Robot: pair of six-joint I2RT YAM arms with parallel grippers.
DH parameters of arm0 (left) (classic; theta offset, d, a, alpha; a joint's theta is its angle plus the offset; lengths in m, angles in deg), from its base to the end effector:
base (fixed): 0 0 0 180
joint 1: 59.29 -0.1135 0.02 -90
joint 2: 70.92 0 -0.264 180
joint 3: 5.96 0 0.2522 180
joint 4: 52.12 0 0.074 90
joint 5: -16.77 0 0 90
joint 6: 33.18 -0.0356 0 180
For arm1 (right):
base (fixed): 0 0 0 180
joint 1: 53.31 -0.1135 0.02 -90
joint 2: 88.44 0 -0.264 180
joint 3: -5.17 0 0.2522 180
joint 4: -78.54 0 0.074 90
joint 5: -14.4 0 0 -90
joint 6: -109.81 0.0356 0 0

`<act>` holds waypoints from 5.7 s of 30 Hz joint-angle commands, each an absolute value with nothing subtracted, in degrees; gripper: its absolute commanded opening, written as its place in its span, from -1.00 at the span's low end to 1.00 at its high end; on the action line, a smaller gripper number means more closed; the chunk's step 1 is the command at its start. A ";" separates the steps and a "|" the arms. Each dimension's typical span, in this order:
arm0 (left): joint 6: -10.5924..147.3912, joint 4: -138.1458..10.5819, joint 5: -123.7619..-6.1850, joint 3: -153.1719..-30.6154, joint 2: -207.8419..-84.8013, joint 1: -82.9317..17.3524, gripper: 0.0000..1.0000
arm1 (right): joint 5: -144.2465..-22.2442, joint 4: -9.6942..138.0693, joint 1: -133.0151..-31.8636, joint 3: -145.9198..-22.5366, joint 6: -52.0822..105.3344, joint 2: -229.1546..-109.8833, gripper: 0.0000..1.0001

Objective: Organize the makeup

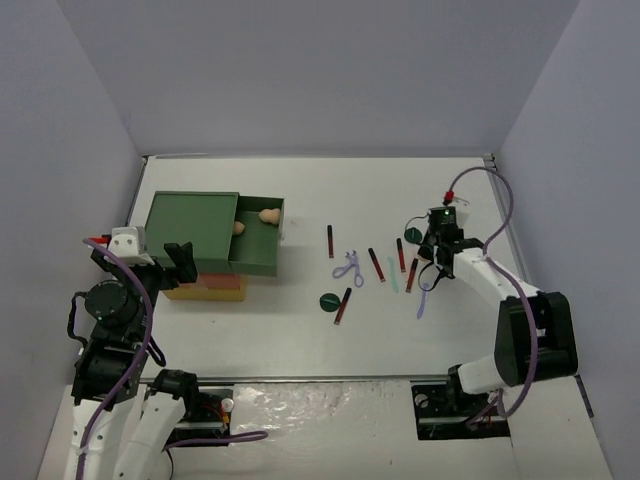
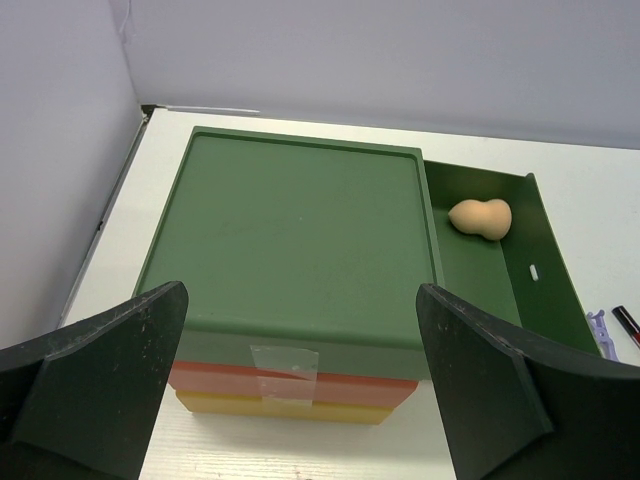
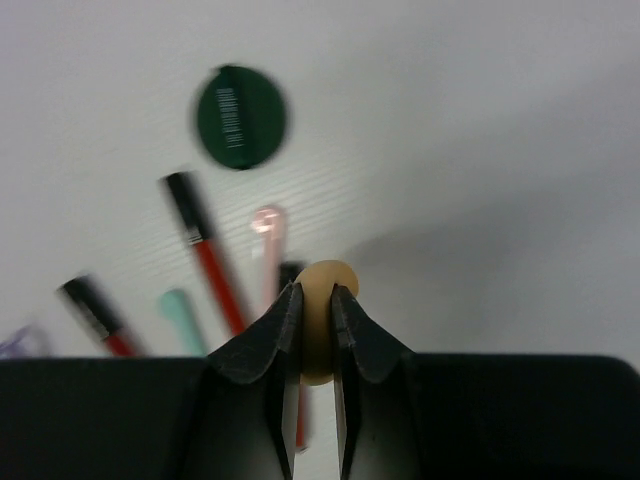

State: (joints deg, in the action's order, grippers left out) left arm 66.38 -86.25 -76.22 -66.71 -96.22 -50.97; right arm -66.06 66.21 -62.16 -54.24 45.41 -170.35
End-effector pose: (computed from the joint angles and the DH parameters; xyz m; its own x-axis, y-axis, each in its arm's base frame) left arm 0.0955 -0.0121 0.3751 0.0070 -0.1686 -0.9857 0.0954 0.9813 -0.1672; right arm 0.3027 0.0412 0.2160 -0.5164 0.3508 -0.7812 0.2282 0.9356 0.2693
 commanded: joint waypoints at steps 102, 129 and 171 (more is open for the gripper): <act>65.96 -83.29 -75.87 -67.45 -98.78 -50.68 0.94 | -79.46 70.77 -98.42 -102.62 26.94 -186.13 -0.75; 65.87 -83.55 -75.35 -67.54 -98.87 -50.67 0.94 | -71.31 65.29 -101.92 -84.18 18.94 -171.21 0.52; 65.87 -83.64 -75.43 -67.62 -99.66 -50.68 0.94 | -69.24 70.03 -102.71 -61.41 27.42 -179.79 -0.77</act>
State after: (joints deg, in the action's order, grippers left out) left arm 66.23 -86.64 -75.80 -66.71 -98.31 -50.73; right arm -73.05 71.81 -102.48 -58.90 28.26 -185.99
